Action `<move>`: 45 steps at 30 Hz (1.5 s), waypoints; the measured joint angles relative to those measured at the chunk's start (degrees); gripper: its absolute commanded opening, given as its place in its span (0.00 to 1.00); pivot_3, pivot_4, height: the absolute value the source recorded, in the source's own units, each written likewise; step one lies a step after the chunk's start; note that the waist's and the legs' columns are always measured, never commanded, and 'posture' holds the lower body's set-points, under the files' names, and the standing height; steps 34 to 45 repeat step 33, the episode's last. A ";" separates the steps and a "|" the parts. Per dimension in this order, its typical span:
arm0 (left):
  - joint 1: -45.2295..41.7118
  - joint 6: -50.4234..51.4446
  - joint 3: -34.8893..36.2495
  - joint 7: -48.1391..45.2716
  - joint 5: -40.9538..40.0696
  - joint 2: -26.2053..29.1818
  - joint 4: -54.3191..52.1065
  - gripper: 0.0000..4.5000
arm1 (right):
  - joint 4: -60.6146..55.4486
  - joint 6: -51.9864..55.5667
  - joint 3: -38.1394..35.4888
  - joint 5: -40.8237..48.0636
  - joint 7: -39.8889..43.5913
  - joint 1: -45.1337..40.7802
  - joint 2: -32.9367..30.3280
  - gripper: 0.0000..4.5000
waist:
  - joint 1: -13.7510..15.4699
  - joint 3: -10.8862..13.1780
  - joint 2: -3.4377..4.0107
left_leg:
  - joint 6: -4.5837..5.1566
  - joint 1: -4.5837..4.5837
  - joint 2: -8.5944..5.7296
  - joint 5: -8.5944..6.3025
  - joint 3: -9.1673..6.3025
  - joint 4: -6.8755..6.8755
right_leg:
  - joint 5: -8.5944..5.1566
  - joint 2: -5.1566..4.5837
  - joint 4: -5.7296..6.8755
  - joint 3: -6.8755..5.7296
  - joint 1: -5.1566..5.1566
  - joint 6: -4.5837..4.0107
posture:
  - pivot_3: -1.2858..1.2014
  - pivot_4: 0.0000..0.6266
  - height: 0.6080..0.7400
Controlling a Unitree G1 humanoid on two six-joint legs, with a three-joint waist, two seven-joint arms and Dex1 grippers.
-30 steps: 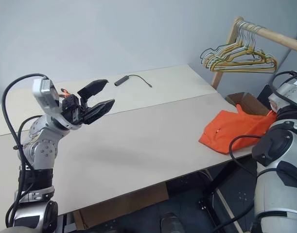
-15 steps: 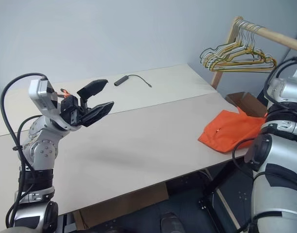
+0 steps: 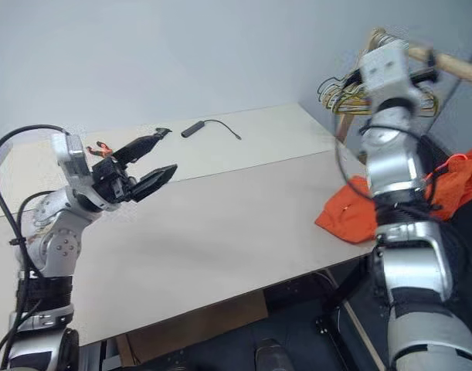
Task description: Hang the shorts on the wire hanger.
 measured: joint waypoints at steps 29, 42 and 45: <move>32.82 3.82 5.00 10.51 6.45 4.17 -19.90 1.00 | -30.66 4.55 10.89 5.43 50.16 25.66 -4.53 0.99 | 13.68 -0.03 -0.54 | -0.01 -0.01 0.02 -0.01 0.27 0.02 | -0.01 0.00 -0.01 -0.36 -0.07 -0.27 | 0.59 0.00 1.00; 32.83 3.92 4.90 10.54 6.58 4.20 -19.93 1.00 | -29.94 3.55 11.00 4.42 50.16 25.57 -3.59 0.99 | 13.83 -0.03 -0.55 | -0.01 -0.01 0.03 -0.01 0.29 0.02 | -0.01 0.00 -0.01 -0.36 -0.07 -0.27 | 0.59 0.00 1.00; 32.83 3.92 4.90 10.54 6.58 4.20 -19.93 1.00 | -29.94 3.55 11.00 4.42 50.16 25.57 -3.59 0.99 | 13.83 -0.03 -0.55 | -0.01 -0.01 0.03 -0.01 0.29 0.02 | -0.01 0.00 -0.01 -0.36 -0.07 -0.27 | 0.59 0.00 1.00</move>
